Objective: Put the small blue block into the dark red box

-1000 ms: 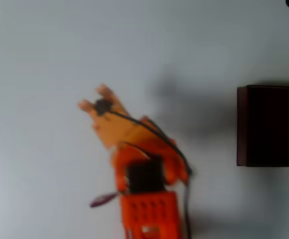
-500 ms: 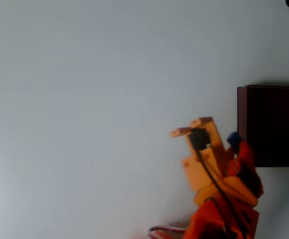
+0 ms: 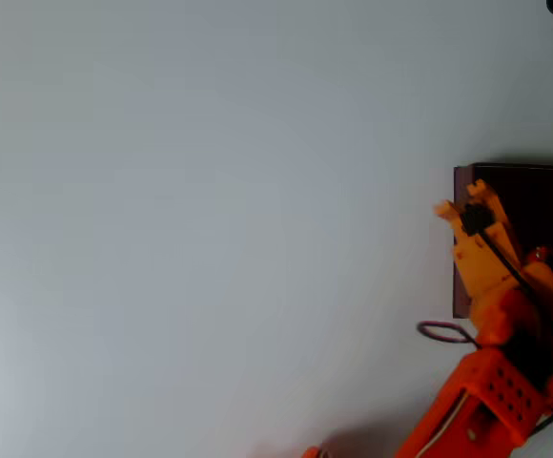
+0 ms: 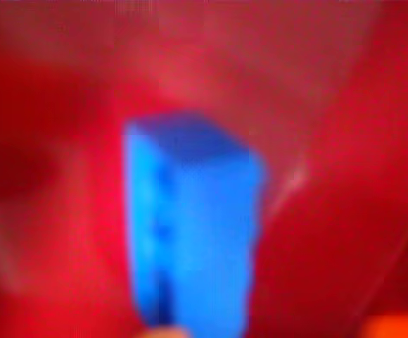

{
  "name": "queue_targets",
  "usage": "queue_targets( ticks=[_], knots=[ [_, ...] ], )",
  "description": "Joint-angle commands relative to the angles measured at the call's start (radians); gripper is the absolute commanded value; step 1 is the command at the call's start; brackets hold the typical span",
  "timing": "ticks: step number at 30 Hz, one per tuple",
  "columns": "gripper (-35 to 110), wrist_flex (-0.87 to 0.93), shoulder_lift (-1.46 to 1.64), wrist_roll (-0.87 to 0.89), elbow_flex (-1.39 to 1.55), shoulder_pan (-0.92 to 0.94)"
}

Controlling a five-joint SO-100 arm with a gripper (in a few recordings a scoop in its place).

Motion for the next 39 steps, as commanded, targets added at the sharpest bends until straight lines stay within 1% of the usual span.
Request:
queue_targets(
  ticks=[1,5,7,10,13,15,20,26,29,34,39],
  knots=[
    [19,0.066,0.06,-0.077,-0.029,0.005],
    [18,0.175,0.249,-0.14,0.057,-0.051],
    [17,0.207,0.426,-0.15,0.16,-0.098],
    [10,0.281,0.746,-0.149,0.328,-0.187],
    [5,0.42,1.066,-0.16,0.44,-0.322],
    [0,0.522,1.235,-0.133,0.492,-0.413],
    [0,0.718,1.658,-0.091,0.658,-0.661],
    [0,0.721,1.655,-0.13,0.762,-0.983],
    [1,0.713,1.655,-0.17,0.815,-1.094],
    [0,0.681,1.655,-0.179,0.907,-1.114],
    [0,0.69,1.655,-0.187,0.917,-1.123]
  ],
)
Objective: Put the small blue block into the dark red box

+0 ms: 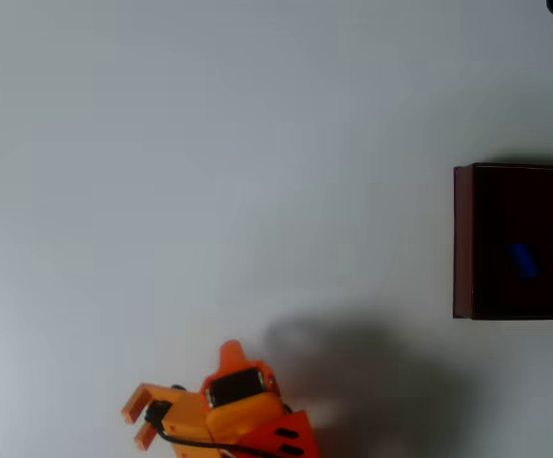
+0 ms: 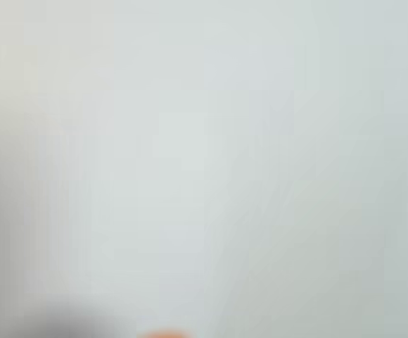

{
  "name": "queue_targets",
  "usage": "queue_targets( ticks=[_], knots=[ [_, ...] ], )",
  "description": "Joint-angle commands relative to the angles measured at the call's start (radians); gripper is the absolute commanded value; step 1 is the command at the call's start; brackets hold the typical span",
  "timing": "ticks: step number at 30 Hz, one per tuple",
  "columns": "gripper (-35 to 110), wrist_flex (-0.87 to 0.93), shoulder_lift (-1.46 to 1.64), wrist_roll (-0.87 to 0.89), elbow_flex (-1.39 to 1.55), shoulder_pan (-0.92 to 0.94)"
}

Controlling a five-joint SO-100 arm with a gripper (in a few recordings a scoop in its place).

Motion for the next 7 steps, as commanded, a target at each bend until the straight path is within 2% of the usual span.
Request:
queue_targets(
  ticks=[1,7],
  knots=[
    [0,0.012,0.008,-0.02,0.006,-0.023],
    [0,0.012,0.008,-0.032,0.006,-0.035]
  ],
)
